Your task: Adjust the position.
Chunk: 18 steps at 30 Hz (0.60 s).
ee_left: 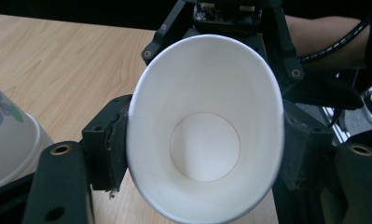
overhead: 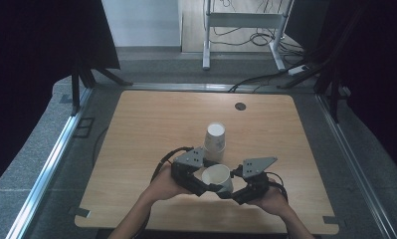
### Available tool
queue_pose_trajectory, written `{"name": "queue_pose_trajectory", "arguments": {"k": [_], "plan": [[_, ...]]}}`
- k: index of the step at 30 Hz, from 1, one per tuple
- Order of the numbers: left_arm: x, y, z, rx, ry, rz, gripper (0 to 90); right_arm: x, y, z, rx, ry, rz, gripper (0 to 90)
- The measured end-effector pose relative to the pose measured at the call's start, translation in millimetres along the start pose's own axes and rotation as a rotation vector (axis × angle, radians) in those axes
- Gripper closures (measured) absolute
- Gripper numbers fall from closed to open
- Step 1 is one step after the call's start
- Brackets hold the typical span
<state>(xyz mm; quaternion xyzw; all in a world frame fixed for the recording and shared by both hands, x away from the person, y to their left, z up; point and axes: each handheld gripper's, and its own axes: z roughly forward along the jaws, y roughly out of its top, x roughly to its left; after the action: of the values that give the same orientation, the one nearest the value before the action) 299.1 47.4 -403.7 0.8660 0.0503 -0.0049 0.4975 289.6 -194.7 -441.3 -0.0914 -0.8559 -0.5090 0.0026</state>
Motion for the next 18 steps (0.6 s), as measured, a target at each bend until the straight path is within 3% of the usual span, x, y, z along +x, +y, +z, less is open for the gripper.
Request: {"name": "queue_pose_trajectory", "arguments": {"k": [2,4,8,13,18], "plan": [[-0.9,0.9,-0.1,0.013,0.006,0.005,28.9,0.0,0.6,1.0,0.008,-0.001,-0.001,34.0],[-1.4,1.7,-0.4,0.033,0.019,0.012,28.9,0.2,1.2,2.2,0.012,-0.011,0.004,25.4],[-1.1,1.5,-2.7,0.072,0.044,0.018,28.9,-0.4,0.5,3.3,0.028,-0.031,0.007,17.9],[0.1,-1.7,-6.3,0.124,0.086,0.012,28.9,-2.4,-3.4,2.5,0.068,-0.050,0.008,14.8],[1.8,-7.7,-7.9,0.160,0.117,-0.017,28.8,-3.3,-7.7,2.6,0.125,-0.112,0.011,13.8]]}}
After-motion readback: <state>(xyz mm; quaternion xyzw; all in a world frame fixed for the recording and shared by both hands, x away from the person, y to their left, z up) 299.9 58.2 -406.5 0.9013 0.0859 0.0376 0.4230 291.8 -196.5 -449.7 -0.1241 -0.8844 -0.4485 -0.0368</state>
